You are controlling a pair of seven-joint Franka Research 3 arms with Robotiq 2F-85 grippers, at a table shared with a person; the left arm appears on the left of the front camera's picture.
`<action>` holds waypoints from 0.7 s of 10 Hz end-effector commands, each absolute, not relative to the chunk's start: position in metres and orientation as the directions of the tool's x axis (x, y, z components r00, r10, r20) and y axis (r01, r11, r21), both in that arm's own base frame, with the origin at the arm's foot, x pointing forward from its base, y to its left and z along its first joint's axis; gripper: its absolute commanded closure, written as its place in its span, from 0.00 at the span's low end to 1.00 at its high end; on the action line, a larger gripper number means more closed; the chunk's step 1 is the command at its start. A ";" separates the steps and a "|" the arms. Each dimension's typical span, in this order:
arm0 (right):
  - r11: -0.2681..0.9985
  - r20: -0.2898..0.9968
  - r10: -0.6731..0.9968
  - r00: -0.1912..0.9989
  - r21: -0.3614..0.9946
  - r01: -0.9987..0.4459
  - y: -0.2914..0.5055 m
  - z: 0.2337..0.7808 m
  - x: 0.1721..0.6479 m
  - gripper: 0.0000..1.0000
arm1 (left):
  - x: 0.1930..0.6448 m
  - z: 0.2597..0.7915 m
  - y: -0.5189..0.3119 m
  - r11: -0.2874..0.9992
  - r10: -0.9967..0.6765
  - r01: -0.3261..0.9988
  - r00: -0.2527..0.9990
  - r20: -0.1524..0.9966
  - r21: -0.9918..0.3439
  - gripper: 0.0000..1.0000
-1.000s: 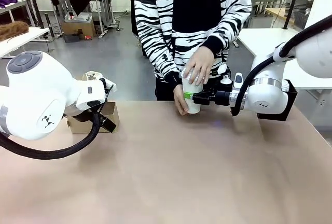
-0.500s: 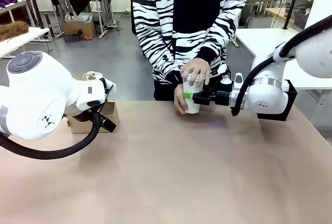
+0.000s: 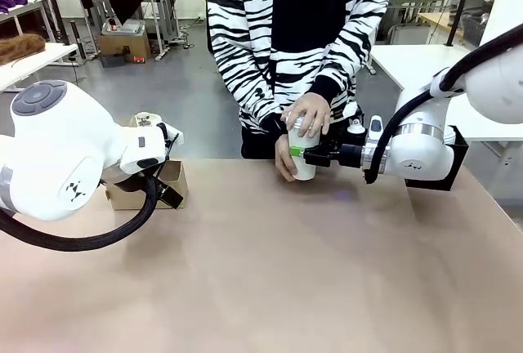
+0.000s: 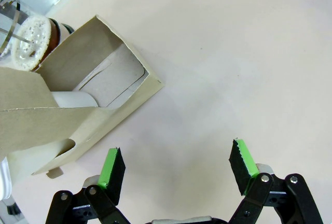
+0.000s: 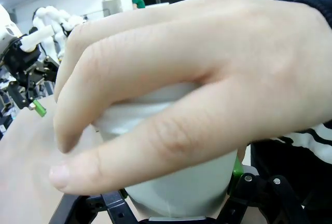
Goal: Pour a drink into a cup and package it in a carrier.
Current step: When a person places the Paper Cup Lid on the 600 ml Paper Cup , lift the 600 ml Paper Cup.
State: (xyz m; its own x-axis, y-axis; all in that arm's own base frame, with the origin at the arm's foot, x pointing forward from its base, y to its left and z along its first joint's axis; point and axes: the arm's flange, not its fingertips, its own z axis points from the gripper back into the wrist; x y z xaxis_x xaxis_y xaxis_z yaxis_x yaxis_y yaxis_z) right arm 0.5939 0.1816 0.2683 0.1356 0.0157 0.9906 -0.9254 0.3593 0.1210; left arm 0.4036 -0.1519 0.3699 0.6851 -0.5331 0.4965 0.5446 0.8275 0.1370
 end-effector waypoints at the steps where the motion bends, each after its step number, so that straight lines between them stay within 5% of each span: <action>1: 0.360 0.989 0.023 0.146 0.128 -0.924 0.184 0.273 0.594 0.19 | 0.403 0.370 -0.152 0.827 -0.532 0.545 0.685 0.498 0.135 0.00; 7: 0.360 0.989 0.023 0.146 0.128 -0.924 0.184 0.273 0.594 0.19 | 0.403 0.370 -0.152 0.827 -0.532 0.545 0.685 0.498 0.135 0.00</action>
State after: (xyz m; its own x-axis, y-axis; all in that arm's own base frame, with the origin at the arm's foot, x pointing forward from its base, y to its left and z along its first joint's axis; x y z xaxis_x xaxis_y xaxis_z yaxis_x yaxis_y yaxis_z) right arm 0.5939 0.1820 0.2684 0.1354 0.0157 0.9907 -0.9256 0.3588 0.1208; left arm 0.4036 -0.1519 0.3699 0.6851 -0.5331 0.4965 0.5446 0.8275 0.1370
